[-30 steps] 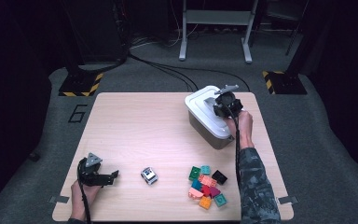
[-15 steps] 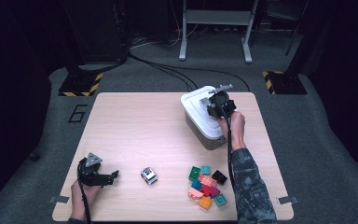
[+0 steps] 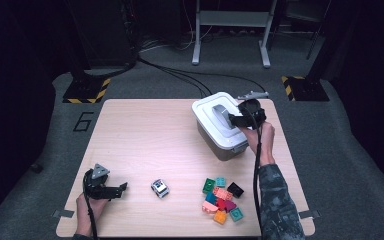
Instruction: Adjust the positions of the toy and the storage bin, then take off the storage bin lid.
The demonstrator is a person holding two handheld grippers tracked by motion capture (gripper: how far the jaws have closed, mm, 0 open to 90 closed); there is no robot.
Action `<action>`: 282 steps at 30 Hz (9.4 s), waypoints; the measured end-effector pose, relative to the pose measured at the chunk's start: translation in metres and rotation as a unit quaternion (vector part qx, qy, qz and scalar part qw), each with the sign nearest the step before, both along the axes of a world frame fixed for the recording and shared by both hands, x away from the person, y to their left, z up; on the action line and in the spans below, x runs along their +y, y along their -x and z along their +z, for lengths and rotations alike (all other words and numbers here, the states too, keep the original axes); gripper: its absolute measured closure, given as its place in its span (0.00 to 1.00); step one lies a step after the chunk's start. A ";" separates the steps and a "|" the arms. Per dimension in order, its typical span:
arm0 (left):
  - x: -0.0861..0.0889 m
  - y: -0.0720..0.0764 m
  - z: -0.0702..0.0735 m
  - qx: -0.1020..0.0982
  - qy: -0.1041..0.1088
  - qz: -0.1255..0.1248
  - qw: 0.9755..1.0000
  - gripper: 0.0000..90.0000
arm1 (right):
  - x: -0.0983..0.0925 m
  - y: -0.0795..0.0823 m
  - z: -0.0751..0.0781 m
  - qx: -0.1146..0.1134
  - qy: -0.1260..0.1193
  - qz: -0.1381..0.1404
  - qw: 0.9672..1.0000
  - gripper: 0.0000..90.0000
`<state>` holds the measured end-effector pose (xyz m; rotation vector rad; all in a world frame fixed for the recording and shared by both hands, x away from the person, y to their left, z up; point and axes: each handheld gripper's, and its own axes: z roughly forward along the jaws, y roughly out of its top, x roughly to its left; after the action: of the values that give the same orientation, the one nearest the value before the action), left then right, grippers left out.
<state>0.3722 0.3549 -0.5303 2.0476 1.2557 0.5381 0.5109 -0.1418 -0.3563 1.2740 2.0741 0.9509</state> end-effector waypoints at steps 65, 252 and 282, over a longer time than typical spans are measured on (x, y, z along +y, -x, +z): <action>0.000 0.000 0.000 0.002 0.000 -0.003 1.000 0.05 | -0.021 0.009 -0.038 0.081 -0.077 -0.003 0.994 0.70; -0.215 -0.128 0.151 0.065 0.081 -0.228 0.968 0.75 | -0.107 0.070 -0.171 0.053 -0.023 -0.087 0.995 0.08; -0.243 -0.122 0.157 0.046 -0.007 -0.212 0.976 0.72 | -0.108 0.070 -0.171 0.051 -0.022 -0.085 0.995 0.09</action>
<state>0.4947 0.1121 -0.3731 2.2857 0.8255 0.2546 0.4412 -0.2497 -0.5274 1.5249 1.9901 0.8767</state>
